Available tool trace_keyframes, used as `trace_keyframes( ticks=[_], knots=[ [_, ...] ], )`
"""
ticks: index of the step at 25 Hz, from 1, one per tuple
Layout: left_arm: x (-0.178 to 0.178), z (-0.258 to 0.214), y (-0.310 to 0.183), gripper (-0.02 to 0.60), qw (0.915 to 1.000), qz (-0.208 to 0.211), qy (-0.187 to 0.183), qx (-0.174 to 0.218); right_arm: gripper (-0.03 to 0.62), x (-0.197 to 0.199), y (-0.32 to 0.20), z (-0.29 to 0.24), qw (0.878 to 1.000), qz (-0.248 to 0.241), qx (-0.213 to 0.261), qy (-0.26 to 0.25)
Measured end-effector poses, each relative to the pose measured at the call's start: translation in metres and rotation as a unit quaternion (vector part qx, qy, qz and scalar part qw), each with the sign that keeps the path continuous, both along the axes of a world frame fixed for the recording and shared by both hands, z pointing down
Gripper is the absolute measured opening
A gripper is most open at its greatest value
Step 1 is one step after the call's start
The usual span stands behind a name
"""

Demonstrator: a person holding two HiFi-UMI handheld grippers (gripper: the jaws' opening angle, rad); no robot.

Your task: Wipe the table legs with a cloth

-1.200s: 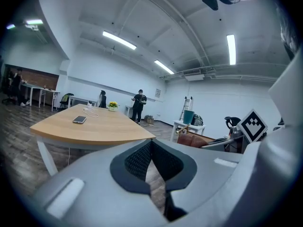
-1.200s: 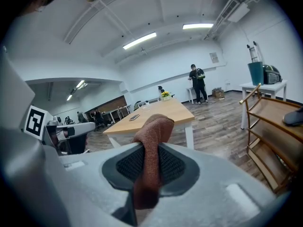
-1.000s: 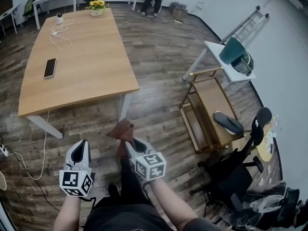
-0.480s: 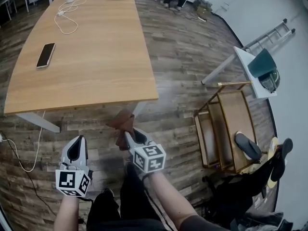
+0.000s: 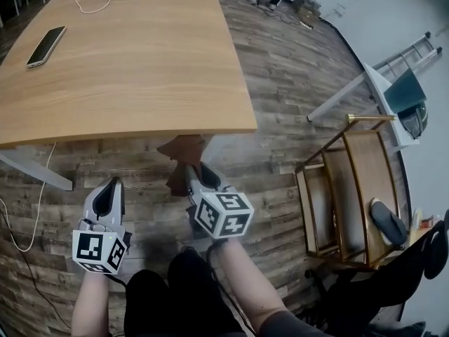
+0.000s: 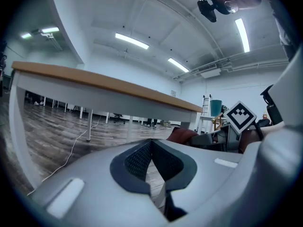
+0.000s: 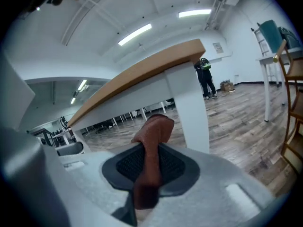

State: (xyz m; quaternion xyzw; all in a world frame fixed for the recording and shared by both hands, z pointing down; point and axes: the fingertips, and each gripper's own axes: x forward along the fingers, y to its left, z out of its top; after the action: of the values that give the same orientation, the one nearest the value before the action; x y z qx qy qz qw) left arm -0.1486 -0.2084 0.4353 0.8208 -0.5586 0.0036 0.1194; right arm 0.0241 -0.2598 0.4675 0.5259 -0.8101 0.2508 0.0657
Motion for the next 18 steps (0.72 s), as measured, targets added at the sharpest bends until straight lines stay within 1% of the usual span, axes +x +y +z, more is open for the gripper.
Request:
trace_keyframes(
  ticks=[2, 5, 8, 11, 14, 18],
  knots=[
    [0.002, 0.013, -0.008, 0.018, 0.9999, 0.004, -0.001, 0.010, 0.064, 0.004, -0.009, -0.001, 1.000, 0.005, 0.021, -0.016],
    [0.006, 0.034, -0.020, 0.018, 0.9996, 0.009, -0.008, 0.025, 0.064, 0.011, -0.019, 0.001, 0.999, 0.008, 0.053, -0.010],
    [0.006, 0.065, -0.028, 0.018, 0.9994, 0.011, -0.010, 0.033, 0.064, 0.017, -0.027, 0.013, 0.997, 0.017, 0.070, -0.020],
    [0.001, 0.102, -0.030, 0.018, 0.9990, 0.014, -0.015, 0.041, 0.064, 0.021, -0.028, 0.039, 0.997, 0.023, 0.074, -0.022],
    [-0.008, 0.134, -0.034, 0.018, 0.9987, 0.006, -0.020, 0.046, 0.064, 0.026, -0.031, 0.070, 0.996, 0.027, 0.076, -0.024],
    [-0.017, 0.180, -0.035, 0.018, 0.9988, 0.000, -0.023, 0.043, 0.064, 0.029, -0.030, 0.120, 0.998, 0.028, 0.063, -0.014]
  ],
)
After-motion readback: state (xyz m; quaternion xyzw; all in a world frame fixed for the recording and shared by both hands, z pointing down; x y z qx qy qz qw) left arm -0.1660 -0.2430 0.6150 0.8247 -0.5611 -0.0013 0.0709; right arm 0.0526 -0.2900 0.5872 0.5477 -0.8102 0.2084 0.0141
